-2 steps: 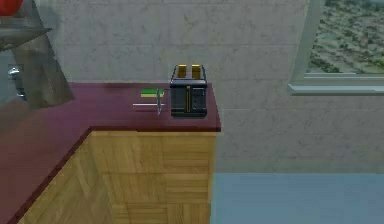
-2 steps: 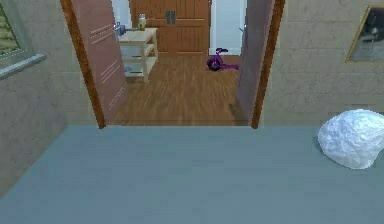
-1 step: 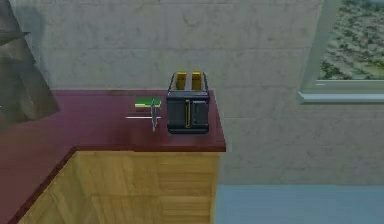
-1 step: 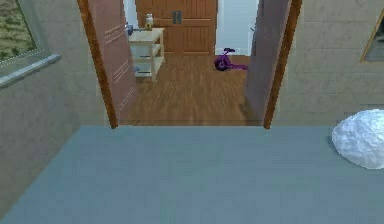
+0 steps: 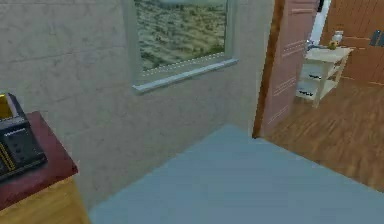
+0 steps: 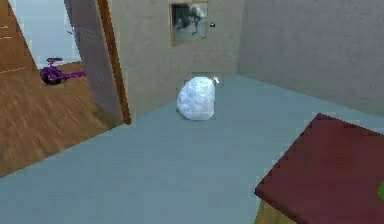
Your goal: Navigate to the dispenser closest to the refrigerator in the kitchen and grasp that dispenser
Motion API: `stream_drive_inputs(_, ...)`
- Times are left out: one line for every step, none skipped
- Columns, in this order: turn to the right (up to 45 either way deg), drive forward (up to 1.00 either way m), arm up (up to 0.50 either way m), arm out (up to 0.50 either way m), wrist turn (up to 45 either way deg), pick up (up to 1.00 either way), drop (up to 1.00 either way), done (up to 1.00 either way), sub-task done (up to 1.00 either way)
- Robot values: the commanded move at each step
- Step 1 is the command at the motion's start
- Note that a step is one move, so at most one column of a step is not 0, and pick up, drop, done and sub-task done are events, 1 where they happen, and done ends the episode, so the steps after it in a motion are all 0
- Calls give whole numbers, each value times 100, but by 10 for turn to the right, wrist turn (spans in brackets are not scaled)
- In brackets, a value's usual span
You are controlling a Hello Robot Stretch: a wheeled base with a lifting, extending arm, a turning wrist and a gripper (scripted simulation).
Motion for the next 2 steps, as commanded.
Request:
stream_drive_inputs(450,0,0,0,0,0,0,0,0)
stream_drive_inputs(180,0,0,0,0,0,0,0,0)
